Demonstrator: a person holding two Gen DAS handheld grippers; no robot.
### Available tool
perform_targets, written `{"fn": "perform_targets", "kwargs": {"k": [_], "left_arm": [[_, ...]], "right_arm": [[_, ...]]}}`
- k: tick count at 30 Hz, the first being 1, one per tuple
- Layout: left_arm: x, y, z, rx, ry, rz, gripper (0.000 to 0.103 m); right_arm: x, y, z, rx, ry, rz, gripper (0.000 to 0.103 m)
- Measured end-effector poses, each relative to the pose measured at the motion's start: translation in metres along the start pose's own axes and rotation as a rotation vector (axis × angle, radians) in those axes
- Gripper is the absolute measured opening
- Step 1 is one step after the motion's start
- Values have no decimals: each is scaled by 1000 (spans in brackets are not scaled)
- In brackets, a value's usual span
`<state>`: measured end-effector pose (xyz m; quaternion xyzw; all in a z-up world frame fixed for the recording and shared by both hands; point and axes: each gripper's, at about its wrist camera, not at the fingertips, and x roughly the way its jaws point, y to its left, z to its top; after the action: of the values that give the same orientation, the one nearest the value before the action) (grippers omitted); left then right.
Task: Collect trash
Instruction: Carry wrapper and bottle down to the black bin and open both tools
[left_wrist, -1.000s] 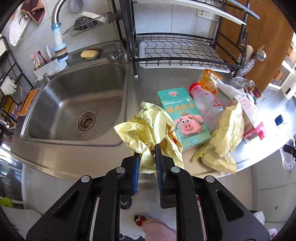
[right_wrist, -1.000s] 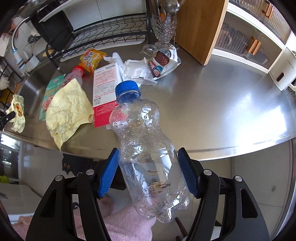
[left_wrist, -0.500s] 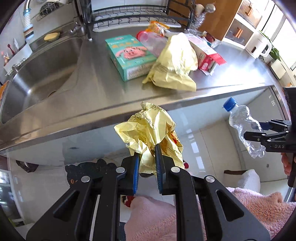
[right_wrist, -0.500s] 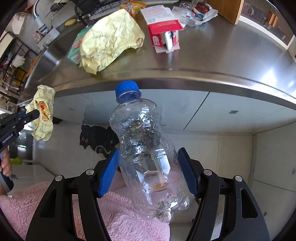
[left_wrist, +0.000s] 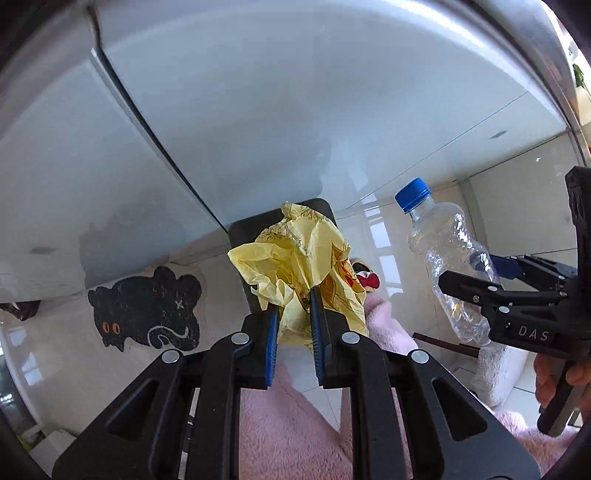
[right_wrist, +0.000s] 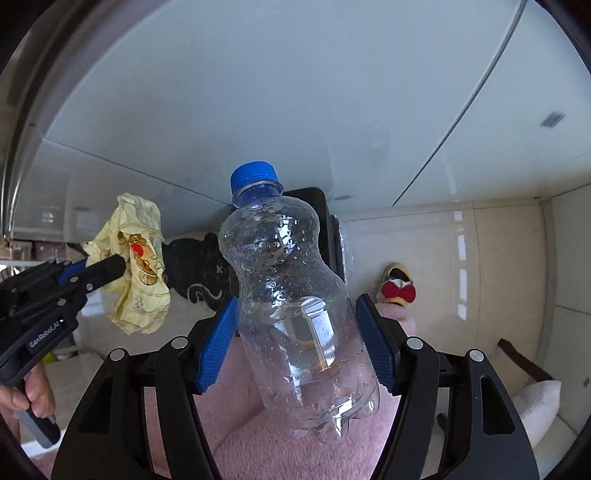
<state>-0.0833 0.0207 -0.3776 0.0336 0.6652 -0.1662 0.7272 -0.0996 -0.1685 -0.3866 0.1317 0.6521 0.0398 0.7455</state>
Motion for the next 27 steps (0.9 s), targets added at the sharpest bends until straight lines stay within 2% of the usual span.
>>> {"fn": "perform_targets", "kwargs": {"k": [2, 11, 14, 15, 20, 21, 25, 27], "left_arm": [[23, 5, 1, -25, 20, -18, 15], [99, 3, 14, -18, 54, 2, 16], [109, 0, 21, -23, 67, -9, 24], [111, 1, 22, -31, 70, -13, 33], [106, 9, 23, -53, 59, -8, 48], [104, 10, 23, -54, 59, -7, 55], [95, 13, 24, -57, 52, 8, 61], [88, 14, 23, -55, 53, 24, 62]], "right_arm": [[21, -9, 4, 39, 26, 24, 67], [98, -17, 29, 150, 100, 59, 67], [114, -23, 32, 200, 116, 83, 67], [123, -25, 30, 211, 123, 87, 67], [134, -22, 34, 225, 145, 106, 68], [136, -21, 34, 227, 152, 111, 68], [136, -17, 35, 236, 161, 113, 82], [133, -16, 37, 237, 155, 119, 82]]}}
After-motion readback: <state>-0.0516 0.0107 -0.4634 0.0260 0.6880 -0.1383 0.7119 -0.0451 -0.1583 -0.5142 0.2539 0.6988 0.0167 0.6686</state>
